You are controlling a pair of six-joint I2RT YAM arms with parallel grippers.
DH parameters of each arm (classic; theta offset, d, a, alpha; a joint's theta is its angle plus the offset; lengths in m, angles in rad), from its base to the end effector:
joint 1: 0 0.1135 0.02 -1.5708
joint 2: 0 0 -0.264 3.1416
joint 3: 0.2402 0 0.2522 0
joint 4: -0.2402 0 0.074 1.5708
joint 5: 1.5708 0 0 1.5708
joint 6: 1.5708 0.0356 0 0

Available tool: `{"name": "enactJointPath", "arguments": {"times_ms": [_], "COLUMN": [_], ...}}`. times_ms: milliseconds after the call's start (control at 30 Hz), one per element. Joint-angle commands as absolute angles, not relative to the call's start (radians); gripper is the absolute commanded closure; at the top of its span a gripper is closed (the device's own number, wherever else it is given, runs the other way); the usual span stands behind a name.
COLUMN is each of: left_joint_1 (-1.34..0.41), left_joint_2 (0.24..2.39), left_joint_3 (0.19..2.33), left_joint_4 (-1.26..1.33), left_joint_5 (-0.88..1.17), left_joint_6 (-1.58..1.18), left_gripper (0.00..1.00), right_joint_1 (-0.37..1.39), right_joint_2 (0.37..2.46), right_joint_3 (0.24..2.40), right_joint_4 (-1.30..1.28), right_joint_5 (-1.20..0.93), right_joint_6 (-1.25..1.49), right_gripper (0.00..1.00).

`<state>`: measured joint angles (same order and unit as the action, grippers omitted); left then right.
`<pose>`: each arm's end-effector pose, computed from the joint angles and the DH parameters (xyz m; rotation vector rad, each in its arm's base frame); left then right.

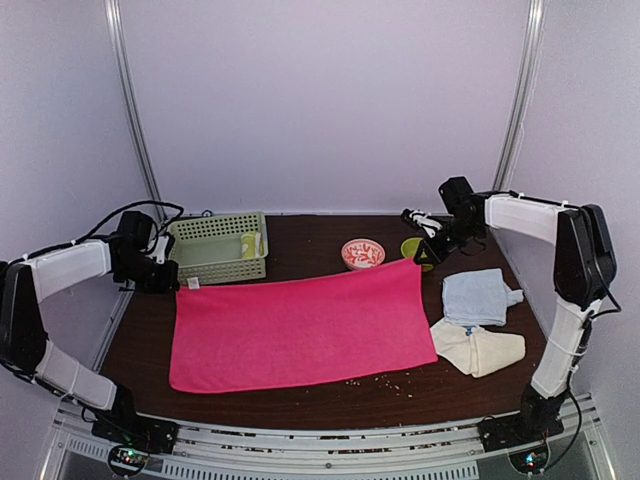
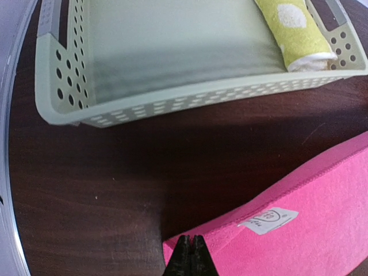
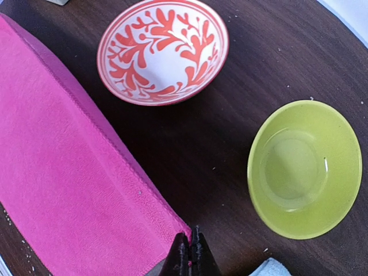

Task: Roll the towels
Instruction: Fold the towel at the center of the board.

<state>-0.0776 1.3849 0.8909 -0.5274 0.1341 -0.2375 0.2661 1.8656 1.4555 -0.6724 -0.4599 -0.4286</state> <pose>0.2712 -0.0259 0.2164 -0.1589 2.6007 -0.2880 0.3769 0.1191 0.2299 -1.0154 2.3646 0.5474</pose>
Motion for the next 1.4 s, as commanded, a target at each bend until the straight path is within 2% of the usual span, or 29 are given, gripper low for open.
{"name": "enactJointPath", "arguments": {"times_ms": [0,333,733,1367], "left_joint_1": [-0.072,-0.073,-0.072,-0.077], "left_joint_2": [1.336,1.330,1.311,1.337], "left_joint_3": [0.924,0.938,0.904,0.851], "left_joint_4": [-0.653,-0.847,-0.940,-0.989], "left_joint_5": [0.178,0.160,0.164,0.175], "left_joint_6": [-0.273,-0.346,-0.359,-0.355], "left_gripper": [1.00,1.00,1.00,1.00], "right_joint_1": [0.257,0.256,0.255,0.267], "right_joint_2": [1.776,1.636,1.510,1.570], "right_joint_3": [1.384,1.232,1.060,0.959], "right_joint_4": [-0.658,-0.706,-0.762,-0.853], "right_joint_5": [-0.532,-0.583,-0.660,-0.661], "right_joint_6": [-0.468,-0.554,-0.661,-0.880], "right_gripper": [1.00,1.00,1.00,1.00]}}
